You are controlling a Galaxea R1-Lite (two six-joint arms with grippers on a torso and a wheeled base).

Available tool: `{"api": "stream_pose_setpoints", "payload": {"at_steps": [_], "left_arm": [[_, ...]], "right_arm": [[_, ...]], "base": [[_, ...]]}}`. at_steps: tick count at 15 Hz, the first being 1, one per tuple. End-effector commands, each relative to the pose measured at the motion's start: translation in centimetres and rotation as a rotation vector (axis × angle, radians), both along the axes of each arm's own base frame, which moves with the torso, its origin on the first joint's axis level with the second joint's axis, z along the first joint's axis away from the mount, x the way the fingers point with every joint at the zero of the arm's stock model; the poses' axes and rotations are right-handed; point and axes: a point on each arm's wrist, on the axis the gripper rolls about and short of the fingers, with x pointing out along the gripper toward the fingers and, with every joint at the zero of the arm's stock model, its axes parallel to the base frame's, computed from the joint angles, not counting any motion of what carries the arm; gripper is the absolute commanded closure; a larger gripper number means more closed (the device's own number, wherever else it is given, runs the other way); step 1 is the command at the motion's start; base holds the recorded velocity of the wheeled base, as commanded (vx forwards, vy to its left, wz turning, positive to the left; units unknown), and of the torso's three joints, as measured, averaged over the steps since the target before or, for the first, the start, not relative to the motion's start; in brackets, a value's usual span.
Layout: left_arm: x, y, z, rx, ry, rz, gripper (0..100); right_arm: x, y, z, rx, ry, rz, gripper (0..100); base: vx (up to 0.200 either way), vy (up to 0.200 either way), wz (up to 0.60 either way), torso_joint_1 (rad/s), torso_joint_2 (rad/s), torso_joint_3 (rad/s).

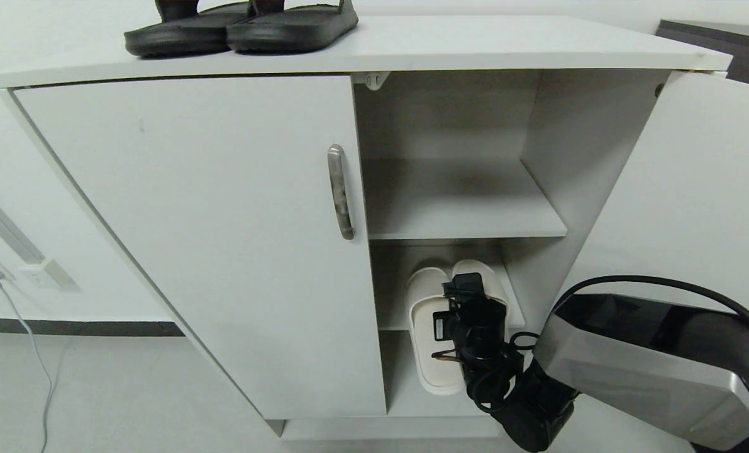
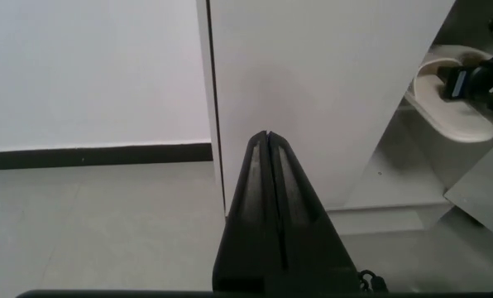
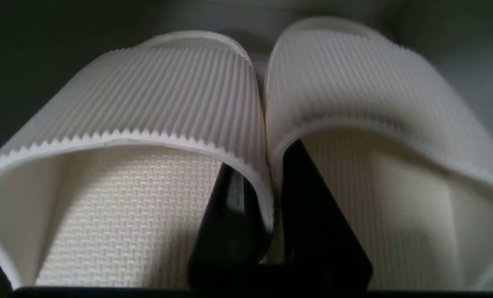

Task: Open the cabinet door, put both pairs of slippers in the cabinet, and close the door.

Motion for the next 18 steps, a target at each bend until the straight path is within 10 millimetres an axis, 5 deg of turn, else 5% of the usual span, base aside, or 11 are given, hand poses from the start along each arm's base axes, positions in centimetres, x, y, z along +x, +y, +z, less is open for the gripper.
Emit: {"api": "stream_pose_setpoints", "payload": {"at_steps": [1,13,18], "left_arm": [[0.0,0.0,0.0,0.0,0.001,0.0,100],[0.0,0.0,0.0,0.0,0.001,0.004,100],[0.0,0.0,0.0,0.0,0.001,0.007,100]], "right_arm": [[0.9,0.2,-0.1,0.01,-0.006,-0.01,100],[8.0,1.7,2.0,0.021,0.018,-0.081,100],[9.4,1.6,1.8,0.012,0.028,-0.086,100]], "base": [[0.0,0.0,0.0,0.0,0.0,0.0],[0.0,0.0,0.0,0.0,0.0,0.0],[0.0,0.0,0.0,0.0,0.0,0.0]]}}
